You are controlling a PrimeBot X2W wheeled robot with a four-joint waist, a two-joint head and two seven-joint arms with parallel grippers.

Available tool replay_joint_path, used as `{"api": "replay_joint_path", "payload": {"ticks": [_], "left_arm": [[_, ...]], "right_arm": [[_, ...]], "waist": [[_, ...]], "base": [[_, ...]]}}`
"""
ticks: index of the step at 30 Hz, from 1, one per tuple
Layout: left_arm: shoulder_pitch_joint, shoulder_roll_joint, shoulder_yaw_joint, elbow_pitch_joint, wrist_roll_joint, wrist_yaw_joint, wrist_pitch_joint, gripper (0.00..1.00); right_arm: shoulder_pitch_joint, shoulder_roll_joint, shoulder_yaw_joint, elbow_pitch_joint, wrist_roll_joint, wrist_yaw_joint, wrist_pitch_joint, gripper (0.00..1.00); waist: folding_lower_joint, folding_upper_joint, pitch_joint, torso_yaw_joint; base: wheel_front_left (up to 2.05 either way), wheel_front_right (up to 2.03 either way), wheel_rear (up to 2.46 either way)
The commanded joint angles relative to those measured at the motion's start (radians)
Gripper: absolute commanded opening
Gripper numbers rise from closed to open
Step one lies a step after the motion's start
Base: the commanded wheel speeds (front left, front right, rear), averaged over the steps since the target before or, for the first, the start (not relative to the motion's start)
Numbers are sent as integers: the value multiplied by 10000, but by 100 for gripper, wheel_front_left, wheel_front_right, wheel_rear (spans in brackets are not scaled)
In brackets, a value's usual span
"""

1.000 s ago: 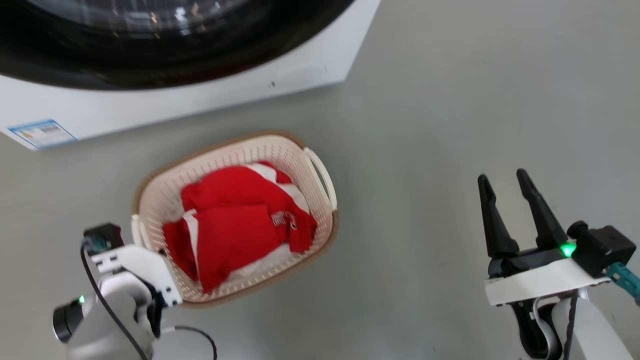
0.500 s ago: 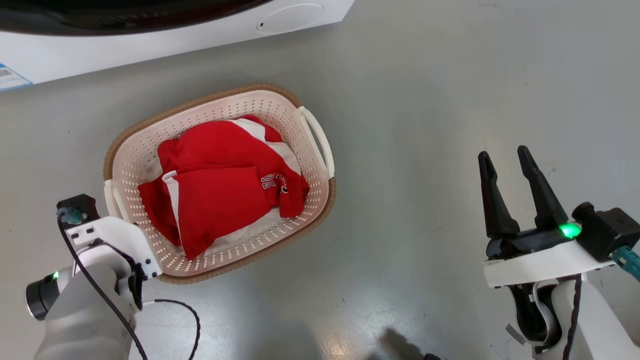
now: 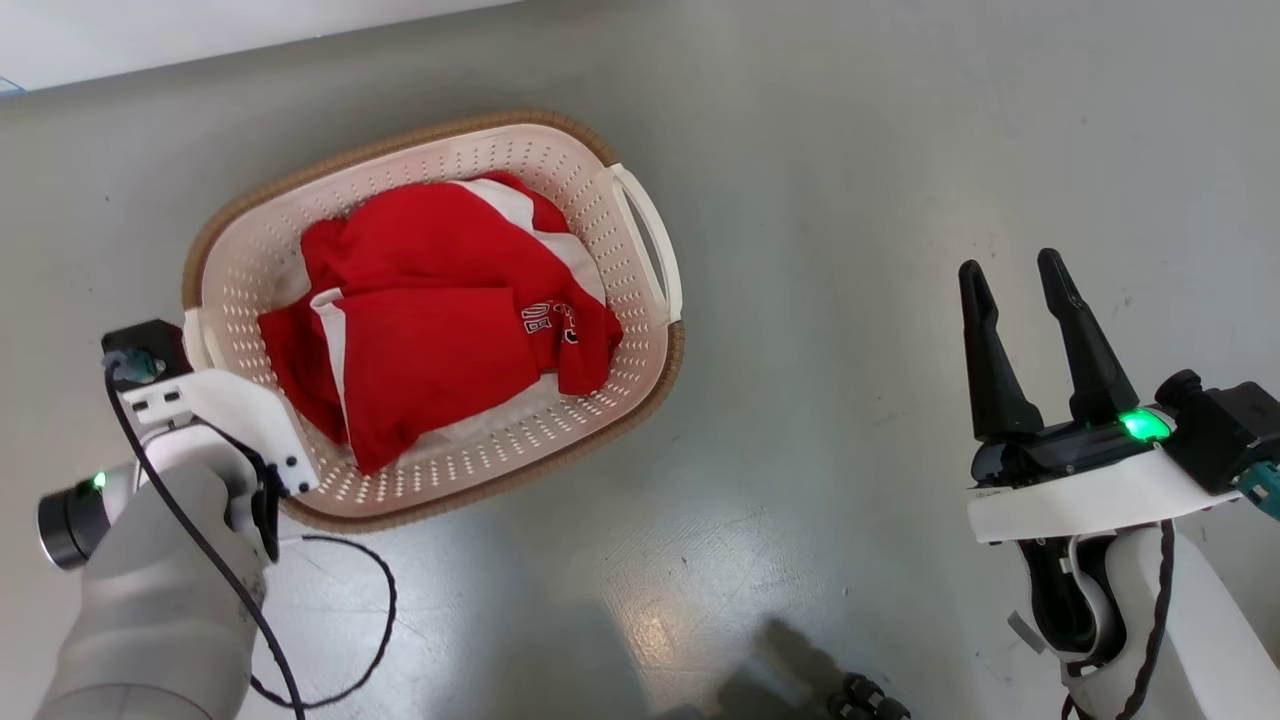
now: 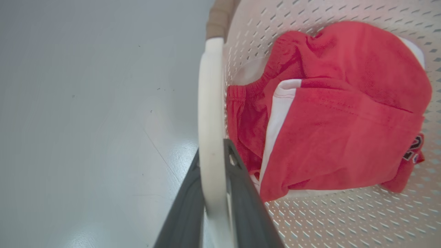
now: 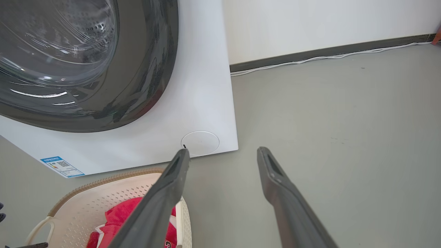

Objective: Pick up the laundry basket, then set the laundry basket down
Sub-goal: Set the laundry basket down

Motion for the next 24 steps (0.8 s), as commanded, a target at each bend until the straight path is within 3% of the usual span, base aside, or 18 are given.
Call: {"api": "replay_joint_path", "payload": {"ticks": [1, 24], "left_arm": [[-108, 292, 91, -7, 99, 130, -87, 0], [-433, 348, -267, 140, 88, 248, -143, 0]], "right_arm": [[150, -138, 140, -185, 101, 62, -136, 100], [58, -95, 123, -40, 244, 62, -136, 100]], "waist": [[0, 0, 64, -12], [0, 0, 22, -3]], "base": [[0, 0, 0], [0, 0, 0]]}}
